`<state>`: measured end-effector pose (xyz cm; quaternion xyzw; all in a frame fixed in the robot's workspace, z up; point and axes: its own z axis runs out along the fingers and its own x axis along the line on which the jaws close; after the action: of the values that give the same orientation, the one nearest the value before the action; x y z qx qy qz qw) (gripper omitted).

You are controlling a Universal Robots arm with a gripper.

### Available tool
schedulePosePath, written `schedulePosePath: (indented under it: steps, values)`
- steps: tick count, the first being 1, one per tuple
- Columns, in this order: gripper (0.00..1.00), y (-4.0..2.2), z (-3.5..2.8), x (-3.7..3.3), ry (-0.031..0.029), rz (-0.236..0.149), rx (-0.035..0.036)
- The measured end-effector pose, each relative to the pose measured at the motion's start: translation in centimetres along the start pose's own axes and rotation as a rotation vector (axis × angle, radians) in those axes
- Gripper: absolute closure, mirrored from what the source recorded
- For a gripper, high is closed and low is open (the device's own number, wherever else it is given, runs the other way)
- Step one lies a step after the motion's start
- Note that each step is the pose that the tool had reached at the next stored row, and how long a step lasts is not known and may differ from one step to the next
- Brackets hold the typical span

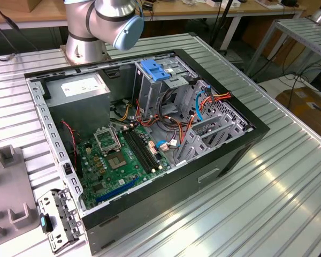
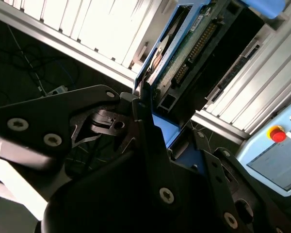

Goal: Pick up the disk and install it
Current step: 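Pick up the disk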

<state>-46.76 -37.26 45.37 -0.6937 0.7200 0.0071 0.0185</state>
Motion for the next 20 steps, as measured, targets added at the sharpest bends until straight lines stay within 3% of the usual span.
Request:
schedulePosePath:
  steps: [9,20]
  values:
    - [0.63,-0.03,-1.78,-0.06,0.0,0.0,-0.0001]
    - [0.63,-0.03,-2.0,-0.07,0.0003,0.0,-0.0002]
